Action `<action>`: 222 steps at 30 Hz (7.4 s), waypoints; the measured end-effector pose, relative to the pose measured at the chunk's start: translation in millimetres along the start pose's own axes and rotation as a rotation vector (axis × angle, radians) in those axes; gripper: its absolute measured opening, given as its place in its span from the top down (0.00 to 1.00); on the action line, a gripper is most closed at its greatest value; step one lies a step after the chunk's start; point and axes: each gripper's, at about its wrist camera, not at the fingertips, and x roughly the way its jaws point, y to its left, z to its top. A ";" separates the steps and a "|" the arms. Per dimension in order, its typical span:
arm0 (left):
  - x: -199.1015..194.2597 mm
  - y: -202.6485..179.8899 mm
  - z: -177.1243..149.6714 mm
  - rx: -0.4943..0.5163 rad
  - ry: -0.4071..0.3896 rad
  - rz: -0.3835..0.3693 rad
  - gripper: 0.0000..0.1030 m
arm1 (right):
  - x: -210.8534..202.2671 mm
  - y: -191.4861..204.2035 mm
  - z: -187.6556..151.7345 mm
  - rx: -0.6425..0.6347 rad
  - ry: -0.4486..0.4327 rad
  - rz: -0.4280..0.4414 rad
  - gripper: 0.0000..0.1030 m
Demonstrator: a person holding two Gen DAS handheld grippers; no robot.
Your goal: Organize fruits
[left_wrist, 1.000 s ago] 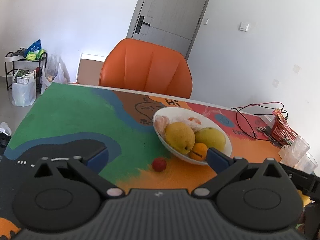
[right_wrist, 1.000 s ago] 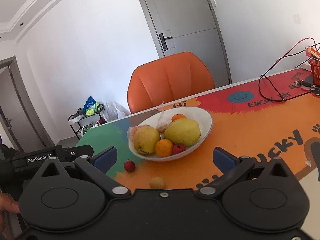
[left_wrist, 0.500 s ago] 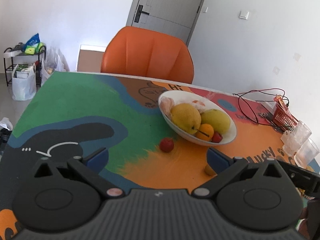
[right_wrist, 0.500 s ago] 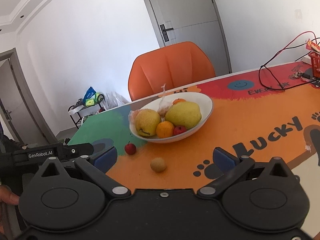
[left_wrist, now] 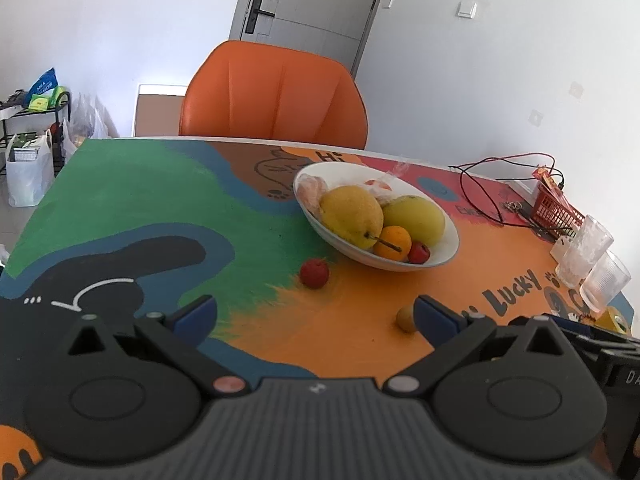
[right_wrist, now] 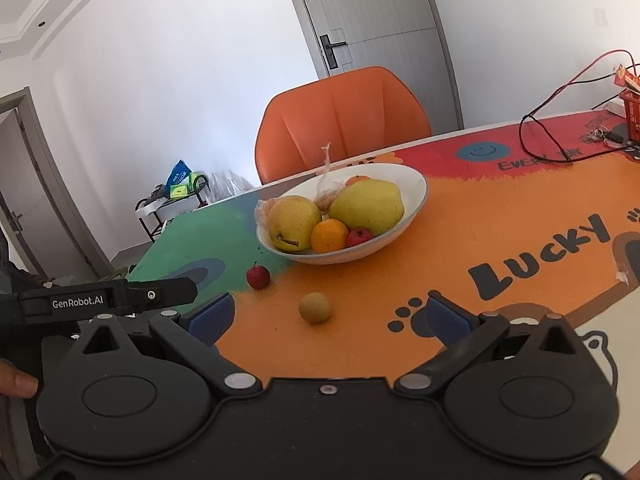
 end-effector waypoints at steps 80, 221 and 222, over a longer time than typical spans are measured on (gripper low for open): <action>64.3 -11.9 26.2 0.036 -0.015 0.075 0.78 | 69.5 -25.5 51.0 0.040 0.006 0.024 0.75; -145.7 -65.4 -21.6 0.150 -0.056 -0.032 0.00 | -156.0 24.4 1.9 -0.011 -0.074 -0.077 0.00; -148.9 -64.9 -22.1 0.150 -0.056 -0.029 0.00 | -158.9 24.4 1.9 -0.006 -0.069 -0.073 0.00</action>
